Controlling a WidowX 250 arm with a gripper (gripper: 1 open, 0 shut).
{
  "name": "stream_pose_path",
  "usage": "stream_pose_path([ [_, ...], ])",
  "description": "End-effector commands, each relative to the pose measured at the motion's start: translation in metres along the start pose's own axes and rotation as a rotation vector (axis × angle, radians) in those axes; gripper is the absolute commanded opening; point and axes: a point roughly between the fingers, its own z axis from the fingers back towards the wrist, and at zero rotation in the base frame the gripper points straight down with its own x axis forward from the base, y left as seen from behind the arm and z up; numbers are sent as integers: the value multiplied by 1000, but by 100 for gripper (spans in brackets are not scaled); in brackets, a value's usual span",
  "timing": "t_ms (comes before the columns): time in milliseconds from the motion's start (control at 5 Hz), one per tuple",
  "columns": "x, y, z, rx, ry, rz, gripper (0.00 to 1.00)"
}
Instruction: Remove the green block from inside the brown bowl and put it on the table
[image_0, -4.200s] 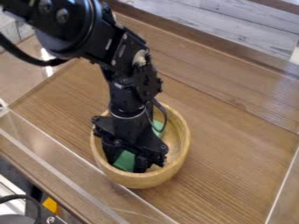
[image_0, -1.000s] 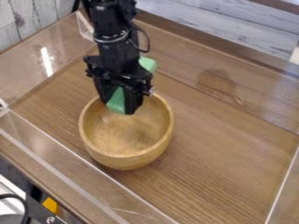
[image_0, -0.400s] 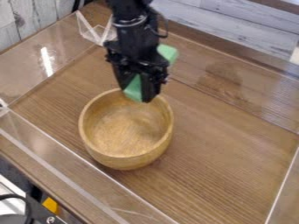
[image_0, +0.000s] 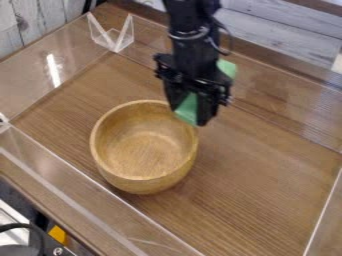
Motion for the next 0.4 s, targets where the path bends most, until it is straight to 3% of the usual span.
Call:
stream_pose_path([
  [0,21,-17,3,5,-44,-108,0],
  [200,31,-30,-6,1,-41,-194,0],
])
